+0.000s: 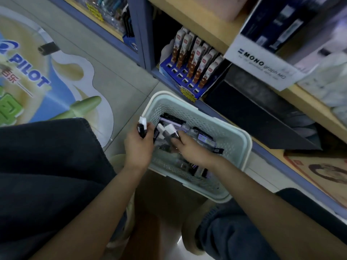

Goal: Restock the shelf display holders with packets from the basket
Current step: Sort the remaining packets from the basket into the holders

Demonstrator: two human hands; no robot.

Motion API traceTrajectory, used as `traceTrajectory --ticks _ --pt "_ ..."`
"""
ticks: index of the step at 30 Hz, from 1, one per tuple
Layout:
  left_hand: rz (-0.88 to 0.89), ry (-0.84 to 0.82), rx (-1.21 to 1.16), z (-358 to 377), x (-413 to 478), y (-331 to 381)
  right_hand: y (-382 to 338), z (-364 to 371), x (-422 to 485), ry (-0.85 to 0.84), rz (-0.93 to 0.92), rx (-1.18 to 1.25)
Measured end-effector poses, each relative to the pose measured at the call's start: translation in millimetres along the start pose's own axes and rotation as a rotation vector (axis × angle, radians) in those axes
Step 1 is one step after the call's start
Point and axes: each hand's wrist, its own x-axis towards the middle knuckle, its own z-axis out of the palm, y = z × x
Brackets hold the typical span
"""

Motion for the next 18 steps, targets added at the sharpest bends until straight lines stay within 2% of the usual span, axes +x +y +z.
traceTrajectory --ticks 5,7,9,12,18 --pt "-0.037 -0.124 -0.078 15.3 -21.3 31.9 -35.1 -20.7 -42.5 0.118 -0.065 0.354" --pt "-0.036 -0.151 -0.191 24.0 -34.3 48.2 -44.0 -26.8 -62.3 0.155 -0.106 0.386" --pt "-0.026 -0.162 -0.288 31.2 -46.2 61.3 -46.5 -32.9 -79.9 0.236 -0.124 0.342" --pt "0.062 -0.183 -0.29 39.2 -63.1 78.5 -49.2 -49.9 -111.6 0.385 -0.139 0.17" --pt "0.255 -0.37 -0.294 58.0 -100.7 121.8 -57.1 -96.2 -185.4 0.651 -0.232 -0.187"
